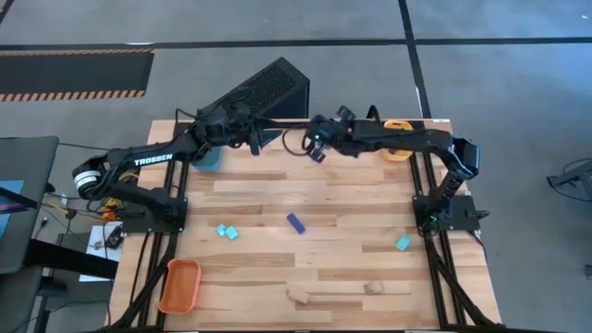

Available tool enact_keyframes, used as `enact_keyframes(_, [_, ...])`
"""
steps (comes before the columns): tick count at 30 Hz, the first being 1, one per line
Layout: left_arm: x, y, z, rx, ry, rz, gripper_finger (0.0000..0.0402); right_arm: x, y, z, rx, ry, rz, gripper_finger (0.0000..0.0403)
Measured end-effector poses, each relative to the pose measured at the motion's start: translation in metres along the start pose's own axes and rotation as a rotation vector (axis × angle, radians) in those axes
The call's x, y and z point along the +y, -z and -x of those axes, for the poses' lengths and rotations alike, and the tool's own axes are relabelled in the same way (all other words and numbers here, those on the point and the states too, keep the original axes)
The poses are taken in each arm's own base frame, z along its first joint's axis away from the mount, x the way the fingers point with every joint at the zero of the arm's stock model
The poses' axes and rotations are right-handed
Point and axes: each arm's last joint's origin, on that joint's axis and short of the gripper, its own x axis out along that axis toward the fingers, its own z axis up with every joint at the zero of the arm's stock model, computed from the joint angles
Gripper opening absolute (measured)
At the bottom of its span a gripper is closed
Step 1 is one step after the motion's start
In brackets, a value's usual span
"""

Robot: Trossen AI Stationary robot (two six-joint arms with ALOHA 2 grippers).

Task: Sort & place blocks by color
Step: Put the right blue block into the yellow bin, then put the blue block into the yellow bin

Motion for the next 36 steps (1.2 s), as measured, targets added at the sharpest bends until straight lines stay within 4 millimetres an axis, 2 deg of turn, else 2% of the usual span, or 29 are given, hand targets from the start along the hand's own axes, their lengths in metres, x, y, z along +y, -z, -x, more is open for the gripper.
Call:
enact_keyframes(5, [0.004,-0.003,0.004,0.001,-0.024,0.008,0.0240,-0.032,0.034,-0.019,0.137,0.004,-0.137,0.0093])
enact_keyframes(10, [0.005,-0.009,0.016,0.009,-0.062,-0.009,0.0240,-0.072,0.090,-0.030,0.280,0.048,-0.357,0.0093])
enact_keyframes(15, [0.010,-0.008,0.021,0.033,-0.137,-0.049,0.0240,-0.103,0.141,-0.038,0.388,0.160,-0.503,0.0093])
enact_keyframes(19, [0.015,-0.011,0.024,0.013,-0.173,-0.056,0.0240,-0.120,0.167,-0.042,0.446,0.280,-0.564,0.0093])
enact_keyframes(26, [0.024,-0.019,0.029,-0.039,-0.199,-0.069,0.0240,-0.135,0.183,-0.048,0.494,0.340,-0.662,0.0105])
enact_keyframes(32, [0.032,-0.024,0.033,-0.060,-0.227,-0.079,0.0240,-0.139,0.181,-0.050,0.466,0.348,-0.694,0.0178])
enact_keyframes(36, [0.037,-0.026,0.036,-0.067,-0.259,-0.121,0.0240,-0.129,0.174,-0.042,0.410,0.336,-0.713,0.0224])
